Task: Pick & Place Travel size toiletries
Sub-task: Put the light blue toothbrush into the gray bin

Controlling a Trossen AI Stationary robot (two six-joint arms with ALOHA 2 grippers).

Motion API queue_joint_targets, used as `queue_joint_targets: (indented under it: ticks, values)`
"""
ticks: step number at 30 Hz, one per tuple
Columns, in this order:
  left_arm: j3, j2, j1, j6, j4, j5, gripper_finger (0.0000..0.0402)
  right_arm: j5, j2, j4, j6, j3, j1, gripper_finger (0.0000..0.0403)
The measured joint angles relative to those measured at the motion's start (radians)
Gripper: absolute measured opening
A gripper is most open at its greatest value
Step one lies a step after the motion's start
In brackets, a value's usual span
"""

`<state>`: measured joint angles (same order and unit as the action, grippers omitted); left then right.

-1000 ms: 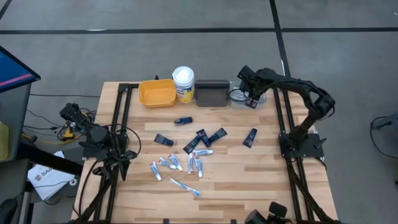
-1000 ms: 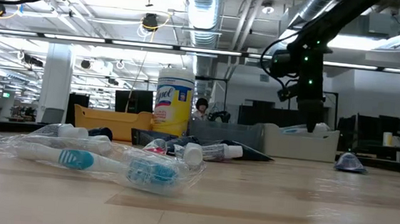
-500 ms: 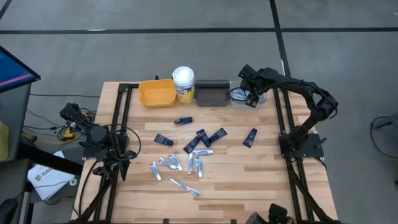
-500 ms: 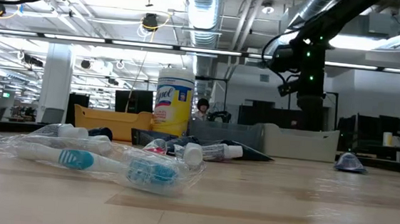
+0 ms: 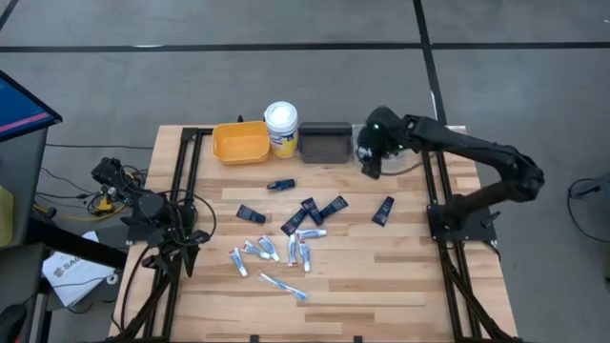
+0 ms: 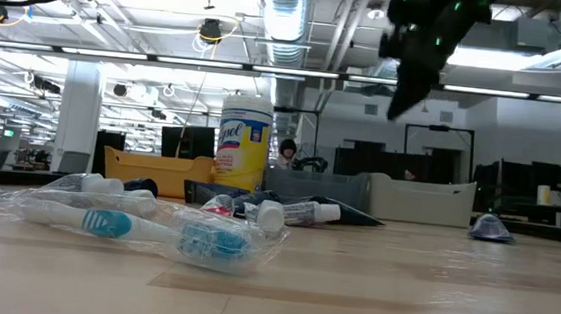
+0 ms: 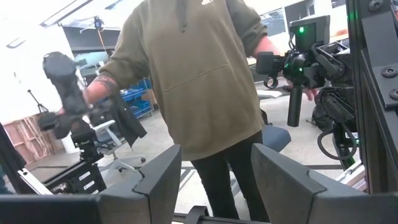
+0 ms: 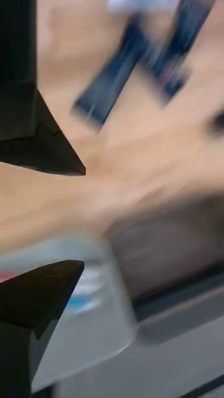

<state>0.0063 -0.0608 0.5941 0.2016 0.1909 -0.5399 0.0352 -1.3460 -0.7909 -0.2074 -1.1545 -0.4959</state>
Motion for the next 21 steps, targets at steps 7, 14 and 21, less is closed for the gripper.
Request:
queue_joint_targets:
  ticks: [7, 14, 21]
  values:
    - [0.0, 0.0, 0.0, 0.0, 0.006, 0.0, 0.0191, 0.234, 0.131, 0.151, 0.127, 0.0, 0.171, 0.0221]
    - [0.0, 0.0, 0.0, 0.0, 0.015, 0.003, 0.0191, 0.404, 0.237, 0.451, 0.293, 0.0, 0.33, 0.0221]
    - [0.0, 0.0, 0.0, 0.077, 0.149, 0.24, 0.0191, 0.443, 0.321, 0.746, 0.405, 0.0, 0.478, 0.0221]
